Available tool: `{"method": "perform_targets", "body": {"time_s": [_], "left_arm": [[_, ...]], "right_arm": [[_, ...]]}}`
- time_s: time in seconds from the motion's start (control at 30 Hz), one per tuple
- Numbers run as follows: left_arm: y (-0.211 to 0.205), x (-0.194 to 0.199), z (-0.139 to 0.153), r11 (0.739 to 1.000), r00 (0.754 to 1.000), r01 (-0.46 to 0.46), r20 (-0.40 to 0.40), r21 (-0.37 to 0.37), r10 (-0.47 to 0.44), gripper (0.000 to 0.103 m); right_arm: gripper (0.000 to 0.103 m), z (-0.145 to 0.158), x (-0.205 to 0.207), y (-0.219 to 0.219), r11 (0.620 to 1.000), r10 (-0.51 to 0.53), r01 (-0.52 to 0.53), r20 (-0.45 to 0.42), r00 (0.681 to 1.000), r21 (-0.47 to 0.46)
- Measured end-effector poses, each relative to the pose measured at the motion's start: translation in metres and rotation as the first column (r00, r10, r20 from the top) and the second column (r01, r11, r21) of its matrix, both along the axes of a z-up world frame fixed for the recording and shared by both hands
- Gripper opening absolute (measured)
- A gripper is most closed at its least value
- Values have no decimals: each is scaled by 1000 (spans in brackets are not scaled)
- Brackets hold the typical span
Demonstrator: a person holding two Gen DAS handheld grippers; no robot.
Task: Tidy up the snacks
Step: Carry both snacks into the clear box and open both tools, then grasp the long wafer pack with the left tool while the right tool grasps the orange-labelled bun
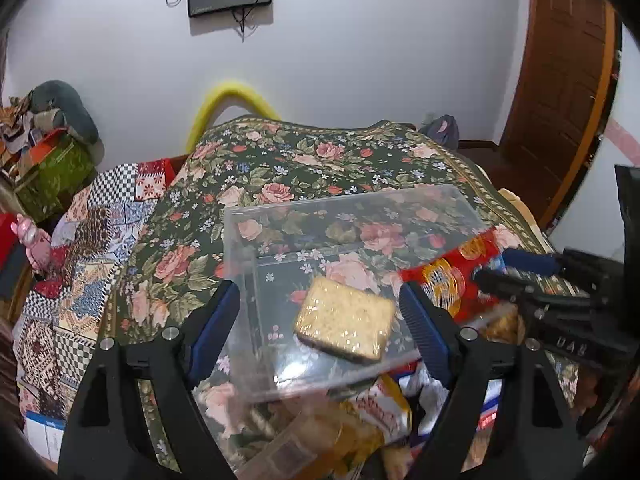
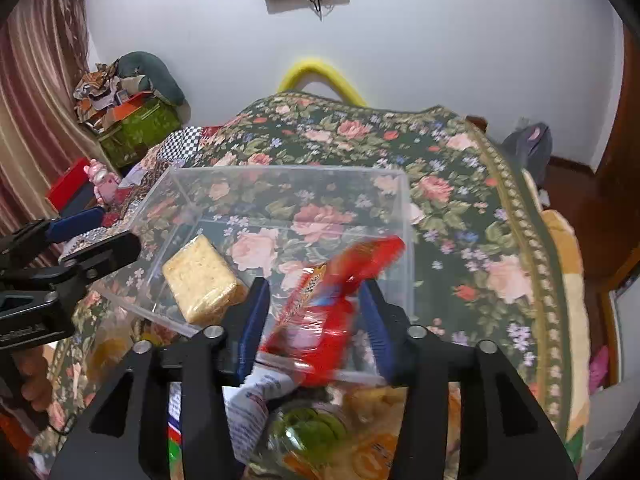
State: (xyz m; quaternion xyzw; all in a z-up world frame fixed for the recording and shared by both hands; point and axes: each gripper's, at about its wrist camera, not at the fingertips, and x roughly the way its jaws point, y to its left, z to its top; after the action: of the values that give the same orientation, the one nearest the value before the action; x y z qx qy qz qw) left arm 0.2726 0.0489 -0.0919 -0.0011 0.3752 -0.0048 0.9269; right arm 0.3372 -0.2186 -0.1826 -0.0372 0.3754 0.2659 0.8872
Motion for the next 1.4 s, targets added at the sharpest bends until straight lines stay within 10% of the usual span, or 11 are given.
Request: {"method": "perform_targets", "body": {"time_s": [0.8,1.4], "left_arm": [[41,-101,-60,998,995,12,-99,-66,-18,93],[28,-81,-94,997,992,43,-113,-67,-51,79]], "right_arm": [[66,-11,-35,-73,994,-109,109,-22,994,15],[68,-49,-22,-64,987,-127,142,-176,976,74]]}}
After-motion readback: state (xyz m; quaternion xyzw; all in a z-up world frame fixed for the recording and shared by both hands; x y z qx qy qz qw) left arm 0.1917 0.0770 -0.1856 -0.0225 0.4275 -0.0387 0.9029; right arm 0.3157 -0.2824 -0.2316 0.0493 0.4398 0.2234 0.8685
